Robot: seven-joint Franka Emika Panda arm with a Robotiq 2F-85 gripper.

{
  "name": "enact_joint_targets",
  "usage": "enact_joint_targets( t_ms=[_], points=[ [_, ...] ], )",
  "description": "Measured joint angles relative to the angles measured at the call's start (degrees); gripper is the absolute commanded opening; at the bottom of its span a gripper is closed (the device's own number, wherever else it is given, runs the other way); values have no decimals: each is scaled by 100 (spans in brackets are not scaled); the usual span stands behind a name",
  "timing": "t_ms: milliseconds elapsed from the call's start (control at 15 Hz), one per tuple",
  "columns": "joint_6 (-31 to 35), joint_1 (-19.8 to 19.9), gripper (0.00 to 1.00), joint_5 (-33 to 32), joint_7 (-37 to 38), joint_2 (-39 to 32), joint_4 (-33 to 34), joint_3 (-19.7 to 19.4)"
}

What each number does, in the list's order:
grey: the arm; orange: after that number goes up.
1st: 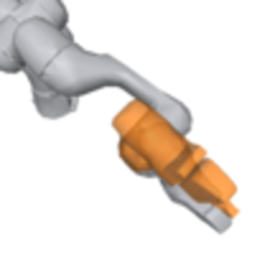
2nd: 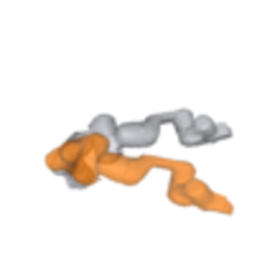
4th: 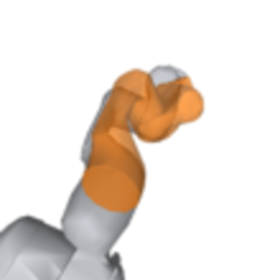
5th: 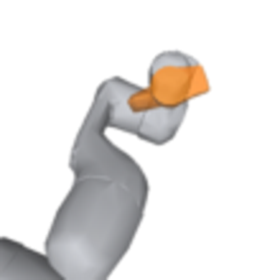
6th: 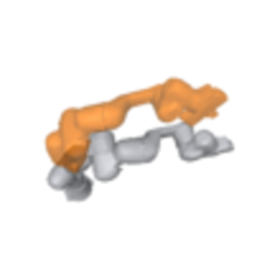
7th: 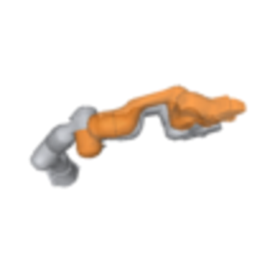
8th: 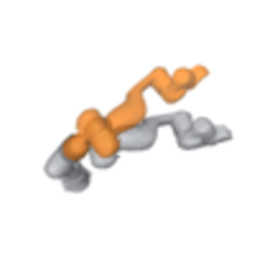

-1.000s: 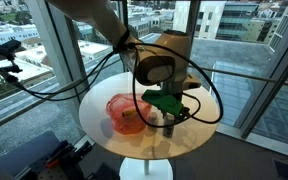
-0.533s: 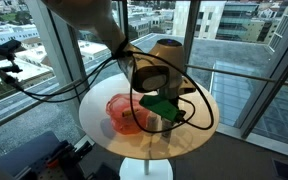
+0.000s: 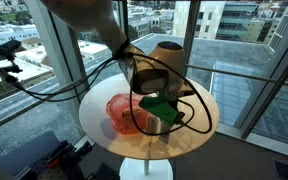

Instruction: Remove the white bottle from the plastic

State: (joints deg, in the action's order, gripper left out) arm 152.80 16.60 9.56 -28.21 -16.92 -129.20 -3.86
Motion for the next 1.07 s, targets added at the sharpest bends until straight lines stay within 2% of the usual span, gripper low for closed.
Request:
enact_joint_targets(
  t_ms=[67, 133, 267, 333, 400, 467, 600, 667, 1067],
  points=[
    [0, 0, 40, 0, 0, -4, 0, 0],
    [0, 0, 42, 0, -1, -8, 0, 0],
    [0, 0, 53, 0, -1, -10, -2, 1],
    [0, 0, 61, 0, -1, -12, -2, 1],
    [0, 0, 78, 0, -1, -13, -3, 1],
    [0, 0, 81, 0, -1, -14, -3, 1],
    [0, 0, 96, 0, -2, -13, -3, 3],
    [0, 0, 100, 0, -5, -12, -3, 7],
    [-39, 1, 100, 0, -154, 124, -4, 79]
  ],
)
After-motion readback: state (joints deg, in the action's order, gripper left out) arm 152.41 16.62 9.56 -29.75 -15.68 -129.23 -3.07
